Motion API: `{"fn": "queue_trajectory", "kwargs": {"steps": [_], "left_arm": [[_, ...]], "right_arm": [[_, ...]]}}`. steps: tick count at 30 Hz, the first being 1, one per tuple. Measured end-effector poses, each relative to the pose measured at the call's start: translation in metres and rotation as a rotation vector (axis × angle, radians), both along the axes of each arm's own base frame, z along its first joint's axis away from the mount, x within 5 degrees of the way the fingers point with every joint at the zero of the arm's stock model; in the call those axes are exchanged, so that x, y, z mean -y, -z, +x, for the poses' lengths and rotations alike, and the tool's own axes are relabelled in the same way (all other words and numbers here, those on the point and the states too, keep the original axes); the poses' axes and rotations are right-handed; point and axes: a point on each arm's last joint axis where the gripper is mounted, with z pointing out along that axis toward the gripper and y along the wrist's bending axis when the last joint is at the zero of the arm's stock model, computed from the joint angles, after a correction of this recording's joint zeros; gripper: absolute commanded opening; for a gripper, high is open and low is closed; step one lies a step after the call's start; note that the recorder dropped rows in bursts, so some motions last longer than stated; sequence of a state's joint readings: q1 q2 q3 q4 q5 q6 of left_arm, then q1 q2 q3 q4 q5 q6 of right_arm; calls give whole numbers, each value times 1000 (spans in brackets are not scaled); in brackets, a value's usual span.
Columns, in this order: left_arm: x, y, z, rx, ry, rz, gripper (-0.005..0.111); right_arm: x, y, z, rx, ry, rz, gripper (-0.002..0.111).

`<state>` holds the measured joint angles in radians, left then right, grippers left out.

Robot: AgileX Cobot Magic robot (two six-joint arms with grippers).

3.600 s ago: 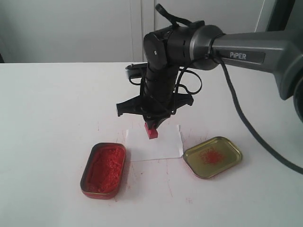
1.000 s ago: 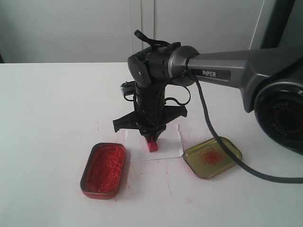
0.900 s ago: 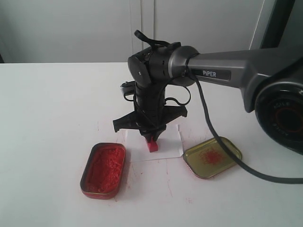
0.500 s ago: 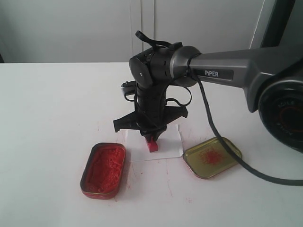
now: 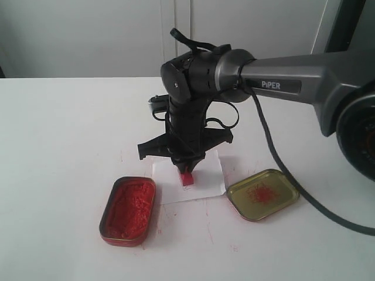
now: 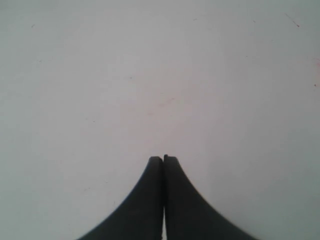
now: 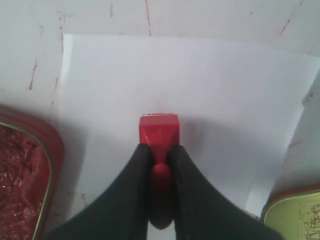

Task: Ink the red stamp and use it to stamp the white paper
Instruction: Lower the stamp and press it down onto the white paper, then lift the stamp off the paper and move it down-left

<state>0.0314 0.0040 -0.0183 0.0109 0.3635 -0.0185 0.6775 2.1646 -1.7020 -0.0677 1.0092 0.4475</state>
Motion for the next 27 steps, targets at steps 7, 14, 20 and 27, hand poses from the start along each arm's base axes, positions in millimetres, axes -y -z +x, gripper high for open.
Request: {"fn": "queue_trajectory", "kwargs": {"steps": [7,14,20,27], "left_arm": [[0,0,0,0,0,0,0],[0,0,0,0,0,0,0],[0,0,0,0,0,0,0],[0,0,0,0,0,0,0]], "right_arm": [[1,-10,-1,21,-2,11,0],[3,-21,-2,36,-2,20,0],[5,-33,-6,38,7,23,0],[3,-47,-16,-18,-21,85,0]]}}
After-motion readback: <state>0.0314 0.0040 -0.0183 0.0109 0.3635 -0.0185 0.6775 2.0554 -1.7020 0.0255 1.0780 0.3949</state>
